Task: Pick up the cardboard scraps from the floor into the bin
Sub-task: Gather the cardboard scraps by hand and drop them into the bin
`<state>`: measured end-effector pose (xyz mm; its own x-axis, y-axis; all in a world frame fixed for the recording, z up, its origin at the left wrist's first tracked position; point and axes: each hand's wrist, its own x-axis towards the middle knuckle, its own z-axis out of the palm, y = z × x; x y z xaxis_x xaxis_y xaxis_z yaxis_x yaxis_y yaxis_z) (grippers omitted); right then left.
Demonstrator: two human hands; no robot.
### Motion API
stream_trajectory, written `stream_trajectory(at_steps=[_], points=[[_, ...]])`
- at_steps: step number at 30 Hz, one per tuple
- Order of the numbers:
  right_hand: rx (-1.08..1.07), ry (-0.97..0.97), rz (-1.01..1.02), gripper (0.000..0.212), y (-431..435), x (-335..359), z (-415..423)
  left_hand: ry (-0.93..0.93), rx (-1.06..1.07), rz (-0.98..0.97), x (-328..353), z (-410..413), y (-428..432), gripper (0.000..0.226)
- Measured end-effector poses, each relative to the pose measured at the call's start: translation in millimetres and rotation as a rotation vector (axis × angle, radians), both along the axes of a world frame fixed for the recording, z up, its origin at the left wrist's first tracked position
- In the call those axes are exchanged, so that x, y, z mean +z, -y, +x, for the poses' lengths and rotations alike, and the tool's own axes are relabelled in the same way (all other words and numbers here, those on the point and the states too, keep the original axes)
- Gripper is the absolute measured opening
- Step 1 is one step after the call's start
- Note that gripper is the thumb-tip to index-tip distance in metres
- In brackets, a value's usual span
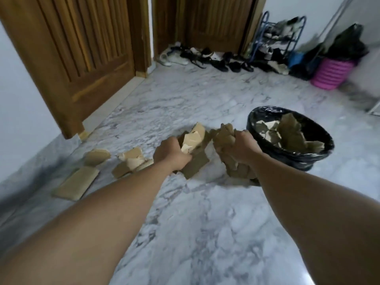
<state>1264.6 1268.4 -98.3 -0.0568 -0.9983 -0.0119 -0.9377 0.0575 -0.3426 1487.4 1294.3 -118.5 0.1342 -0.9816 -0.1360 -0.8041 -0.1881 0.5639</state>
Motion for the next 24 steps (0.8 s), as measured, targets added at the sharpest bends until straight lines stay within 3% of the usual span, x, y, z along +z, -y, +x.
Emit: stream_trajectory(at_steps=[3, 6, 10, 13, 15, 17, 19, 21, 24], points=[[-0.13, 0.09, -0.112, 0.031, 18, 57, -62, -0.225, -0.004, -0.108, 45, -77, 37, 0.05], [-0.256, 0.187, -0.293, 0.041, 45, 83, -118, -0.437, -0.021, -0.15, 82, -159, 74, 0.053], [-0.294, 0.261, -0.421, 0.044, 81, 65, -176, -0.477, -0.115, -0.115, 100, -254, 114, 0.058], [-0.34, 0.324, -0.346, 0.036, 104, 46, -214, -0.459, -0.195, 0.033, 84, -296, 143, 0.078], [-0.388, 0.288, -0.227, 0.042, 118, 40, -233, -0.312, -0.339, 0.094, 68, -305, 158, 0.096], [-0.397, 0.069, -0.062, 0.046, 134, 32, -247, 0.046, -0.554, -0.022, 49, -301, 172, 0.1], [-0.307, -0.082, 0.127, 0.039, 149, 19, -251, 0.294, -0.744, -0.127, 28, -294, 181, 0.084], [-0.272, 0.012, 0.288, 0.057, 158, -2, -251, 0.441, -0.884, -0.026, 11, -288, 187, 0.06], [-0.3, 0.069, 0.379, 0.075, 154, -35, -242, 0.456, -0.905, 0.015, -11, -283, 186, 0.049]])
